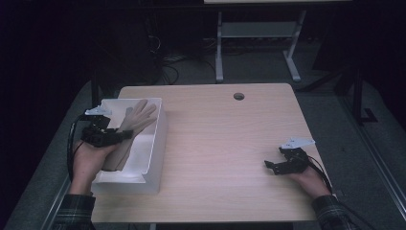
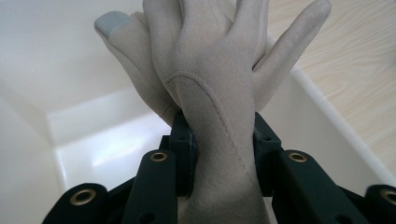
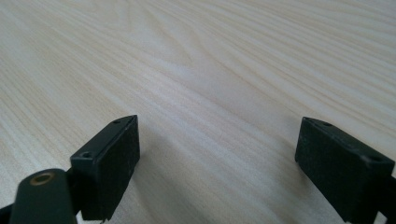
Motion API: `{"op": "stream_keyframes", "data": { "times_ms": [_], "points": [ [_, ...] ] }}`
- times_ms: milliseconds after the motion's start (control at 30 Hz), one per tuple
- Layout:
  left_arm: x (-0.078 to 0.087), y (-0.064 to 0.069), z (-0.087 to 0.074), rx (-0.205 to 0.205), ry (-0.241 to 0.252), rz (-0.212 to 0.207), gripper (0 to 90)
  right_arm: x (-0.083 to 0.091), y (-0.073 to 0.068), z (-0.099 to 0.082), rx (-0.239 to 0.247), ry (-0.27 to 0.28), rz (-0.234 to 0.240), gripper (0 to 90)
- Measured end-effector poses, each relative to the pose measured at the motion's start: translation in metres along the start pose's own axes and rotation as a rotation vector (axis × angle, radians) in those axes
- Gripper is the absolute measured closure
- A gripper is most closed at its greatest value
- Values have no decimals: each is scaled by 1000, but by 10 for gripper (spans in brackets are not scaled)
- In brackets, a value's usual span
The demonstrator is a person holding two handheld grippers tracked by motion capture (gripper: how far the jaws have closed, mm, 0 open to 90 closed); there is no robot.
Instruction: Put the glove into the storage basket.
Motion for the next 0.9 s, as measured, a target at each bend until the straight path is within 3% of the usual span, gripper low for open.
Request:
{"op": "stream_keyframes", "data": {
  "times_ms": [100,433,533,733,900],
  "points": [
    [-14,-7,-11,8,-31,21,682,0,0,0,0,0,-1,134],
    [-61,-13,-33,17,-126,18,665,0,0,0,-1,1,-1,134],
    [-71,-13,-38,26,-154,10,605,0,0,0,-3,4,2,134],
    [-70,-14,-35,24,-125,22,334,0,0,0,-2,1,-1,134],
    [-52,-2,-15,1,-73,8,263,0,0,0,-2,2,0,134]
  ]
}}
Point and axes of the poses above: each handheld gripper's, and its own axes: x roughly backward along the jaws, z roughly out of its top, y roughly to its right, the point moved 6 cm from there along -x, roughly forward along the jaws, and after that the axes turned 5 degrees about z, right-handed, at the moved point
